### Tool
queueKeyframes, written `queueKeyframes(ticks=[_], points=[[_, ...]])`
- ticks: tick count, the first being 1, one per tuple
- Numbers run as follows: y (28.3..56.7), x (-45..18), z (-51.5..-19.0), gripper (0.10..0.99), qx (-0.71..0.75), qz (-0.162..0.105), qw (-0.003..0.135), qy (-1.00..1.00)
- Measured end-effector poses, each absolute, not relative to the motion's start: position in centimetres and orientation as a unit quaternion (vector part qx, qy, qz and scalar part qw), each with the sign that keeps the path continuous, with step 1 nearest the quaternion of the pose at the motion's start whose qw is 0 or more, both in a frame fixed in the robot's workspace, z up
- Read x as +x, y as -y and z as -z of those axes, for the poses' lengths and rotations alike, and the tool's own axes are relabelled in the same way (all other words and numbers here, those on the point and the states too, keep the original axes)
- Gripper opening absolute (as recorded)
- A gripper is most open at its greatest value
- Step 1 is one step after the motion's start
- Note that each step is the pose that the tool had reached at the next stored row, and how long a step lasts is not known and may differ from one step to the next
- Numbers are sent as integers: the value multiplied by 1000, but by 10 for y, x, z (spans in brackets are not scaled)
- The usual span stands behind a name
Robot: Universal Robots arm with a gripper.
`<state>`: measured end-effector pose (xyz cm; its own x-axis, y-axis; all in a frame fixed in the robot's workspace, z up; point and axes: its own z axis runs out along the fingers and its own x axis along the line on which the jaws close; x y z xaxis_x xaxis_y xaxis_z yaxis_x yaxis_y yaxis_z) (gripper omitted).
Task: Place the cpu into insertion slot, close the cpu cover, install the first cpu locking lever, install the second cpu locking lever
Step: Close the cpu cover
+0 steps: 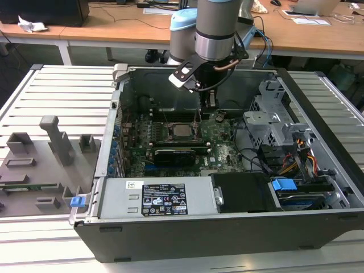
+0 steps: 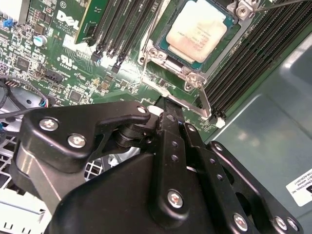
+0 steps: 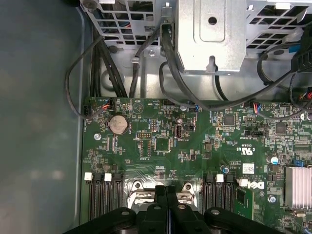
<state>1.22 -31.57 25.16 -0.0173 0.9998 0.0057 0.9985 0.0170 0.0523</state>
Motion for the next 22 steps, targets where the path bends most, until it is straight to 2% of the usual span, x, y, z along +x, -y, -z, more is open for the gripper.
queueKeyframes(ticks=[22], points=[[316,-12,-251,106,701,-21,16,-713]])
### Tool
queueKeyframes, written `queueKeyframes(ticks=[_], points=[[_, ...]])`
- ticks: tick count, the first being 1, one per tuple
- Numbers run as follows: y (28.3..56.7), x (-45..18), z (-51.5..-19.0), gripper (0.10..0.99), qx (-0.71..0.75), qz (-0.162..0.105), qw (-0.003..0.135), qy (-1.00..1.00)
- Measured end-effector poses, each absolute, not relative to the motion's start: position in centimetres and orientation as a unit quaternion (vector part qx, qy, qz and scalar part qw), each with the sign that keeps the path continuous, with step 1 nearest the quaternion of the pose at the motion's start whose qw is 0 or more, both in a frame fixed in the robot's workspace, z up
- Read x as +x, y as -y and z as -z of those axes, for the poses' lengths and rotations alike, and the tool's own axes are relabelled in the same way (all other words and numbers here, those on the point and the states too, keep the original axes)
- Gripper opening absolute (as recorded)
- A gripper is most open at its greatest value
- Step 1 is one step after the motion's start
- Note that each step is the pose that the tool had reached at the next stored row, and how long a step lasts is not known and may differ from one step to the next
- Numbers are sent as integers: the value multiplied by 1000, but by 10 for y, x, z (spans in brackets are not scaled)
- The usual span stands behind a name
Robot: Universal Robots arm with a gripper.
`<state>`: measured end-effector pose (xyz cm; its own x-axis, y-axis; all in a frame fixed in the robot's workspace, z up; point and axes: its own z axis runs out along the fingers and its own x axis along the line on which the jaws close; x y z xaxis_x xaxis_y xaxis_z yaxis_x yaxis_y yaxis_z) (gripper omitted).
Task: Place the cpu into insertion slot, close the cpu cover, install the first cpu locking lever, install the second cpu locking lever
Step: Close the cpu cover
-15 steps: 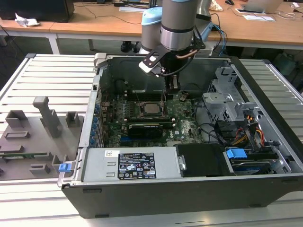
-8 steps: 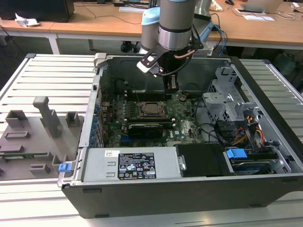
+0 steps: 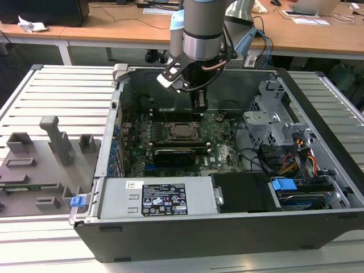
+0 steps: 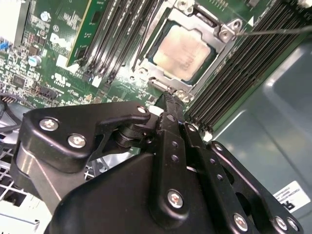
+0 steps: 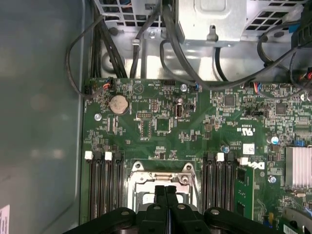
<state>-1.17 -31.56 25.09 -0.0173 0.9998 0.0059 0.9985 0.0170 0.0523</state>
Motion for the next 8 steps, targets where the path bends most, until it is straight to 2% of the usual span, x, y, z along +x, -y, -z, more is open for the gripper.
queueKeyframes(ticks=[8], points=[[316,-31,-251,106,701,-21,16,-713]])
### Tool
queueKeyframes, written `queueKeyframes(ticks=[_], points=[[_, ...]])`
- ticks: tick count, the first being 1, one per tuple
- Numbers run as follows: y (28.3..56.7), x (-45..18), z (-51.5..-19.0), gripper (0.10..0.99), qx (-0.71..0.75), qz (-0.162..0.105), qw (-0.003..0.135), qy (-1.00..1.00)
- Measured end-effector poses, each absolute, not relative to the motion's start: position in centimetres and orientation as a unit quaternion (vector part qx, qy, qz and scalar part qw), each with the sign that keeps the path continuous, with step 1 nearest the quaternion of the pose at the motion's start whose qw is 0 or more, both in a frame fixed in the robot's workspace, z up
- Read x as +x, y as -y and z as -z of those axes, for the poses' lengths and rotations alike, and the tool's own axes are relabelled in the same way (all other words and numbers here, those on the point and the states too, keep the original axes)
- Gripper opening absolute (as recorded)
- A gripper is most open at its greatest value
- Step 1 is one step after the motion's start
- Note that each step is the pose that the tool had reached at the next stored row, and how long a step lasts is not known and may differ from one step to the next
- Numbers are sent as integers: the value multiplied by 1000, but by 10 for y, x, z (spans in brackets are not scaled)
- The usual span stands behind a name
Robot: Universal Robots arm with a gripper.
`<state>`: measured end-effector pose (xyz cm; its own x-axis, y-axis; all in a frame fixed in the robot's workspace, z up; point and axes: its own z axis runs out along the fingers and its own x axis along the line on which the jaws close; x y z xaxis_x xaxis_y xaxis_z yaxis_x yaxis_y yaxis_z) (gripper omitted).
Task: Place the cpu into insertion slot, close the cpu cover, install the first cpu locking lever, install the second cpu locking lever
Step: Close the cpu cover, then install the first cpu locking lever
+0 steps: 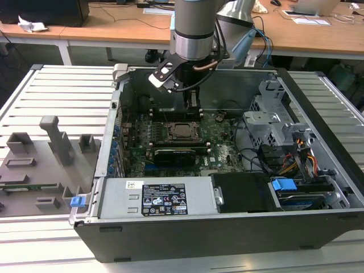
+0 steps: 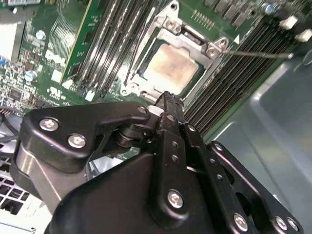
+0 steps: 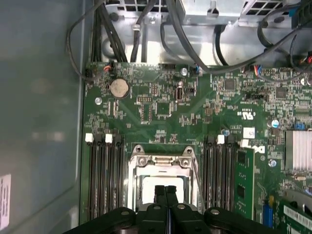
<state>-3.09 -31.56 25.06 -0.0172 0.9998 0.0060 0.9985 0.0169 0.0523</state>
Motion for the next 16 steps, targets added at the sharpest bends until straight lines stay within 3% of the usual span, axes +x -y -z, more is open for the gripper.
queueKeyframes(ticks=[16], points=[[316,-48,-256,106,701,-21,16,-713]])
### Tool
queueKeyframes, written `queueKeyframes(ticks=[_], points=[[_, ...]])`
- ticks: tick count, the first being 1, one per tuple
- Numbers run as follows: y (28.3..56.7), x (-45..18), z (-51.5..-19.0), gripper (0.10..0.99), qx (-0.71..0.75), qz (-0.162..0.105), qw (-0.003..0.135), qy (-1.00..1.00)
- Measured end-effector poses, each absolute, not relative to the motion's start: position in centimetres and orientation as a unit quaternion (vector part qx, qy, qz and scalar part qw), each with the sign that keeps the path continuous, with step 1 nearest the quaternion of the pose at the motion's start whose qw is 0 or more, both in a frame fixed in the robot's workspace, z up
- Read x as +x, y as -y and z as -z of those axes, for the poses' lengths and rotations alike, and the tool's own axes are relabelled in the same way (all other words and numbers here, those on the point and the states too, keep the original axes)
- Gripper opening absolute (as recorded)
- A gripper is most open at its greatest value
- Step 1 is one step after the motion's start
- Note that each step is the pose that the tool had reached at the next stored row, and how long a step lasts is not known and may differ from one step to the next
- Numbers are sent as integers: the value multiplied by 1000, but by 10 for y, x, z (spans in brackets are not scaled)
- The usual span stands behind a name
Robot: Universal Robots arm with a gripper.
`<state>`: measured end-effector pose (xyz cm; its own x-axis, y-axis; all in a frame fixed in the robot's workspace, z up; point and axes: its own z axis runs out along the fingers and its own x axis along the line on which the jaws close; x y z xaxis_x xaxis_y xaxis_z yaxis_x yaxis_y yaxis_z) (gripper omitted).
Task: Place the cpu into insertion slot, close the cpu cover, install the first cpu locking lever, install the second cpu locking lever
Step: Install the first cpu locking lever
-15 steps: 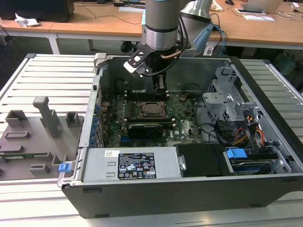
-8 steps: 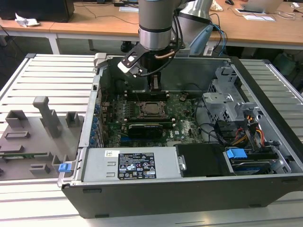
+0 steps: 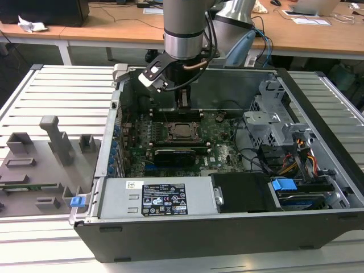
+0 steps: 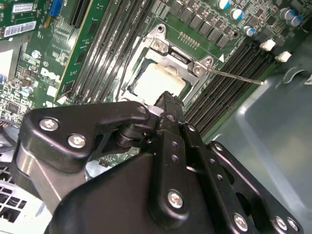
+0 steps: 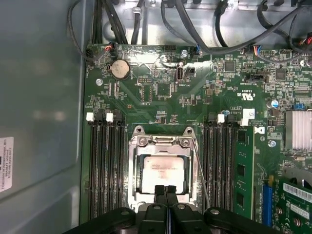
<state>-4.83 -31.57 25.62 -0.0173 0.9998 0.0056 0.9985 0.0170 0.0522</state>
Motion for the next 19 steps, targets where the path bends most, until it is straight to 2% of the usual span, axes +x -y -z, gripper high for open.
queueKeyframes(ticks=[5,11,19], points=[[316,-48,-273,106,700,-21,16,-713],[316,-48,-273,106,632,-22,15,-775],[316,-48,-273,106,618,-22,14,-786]])
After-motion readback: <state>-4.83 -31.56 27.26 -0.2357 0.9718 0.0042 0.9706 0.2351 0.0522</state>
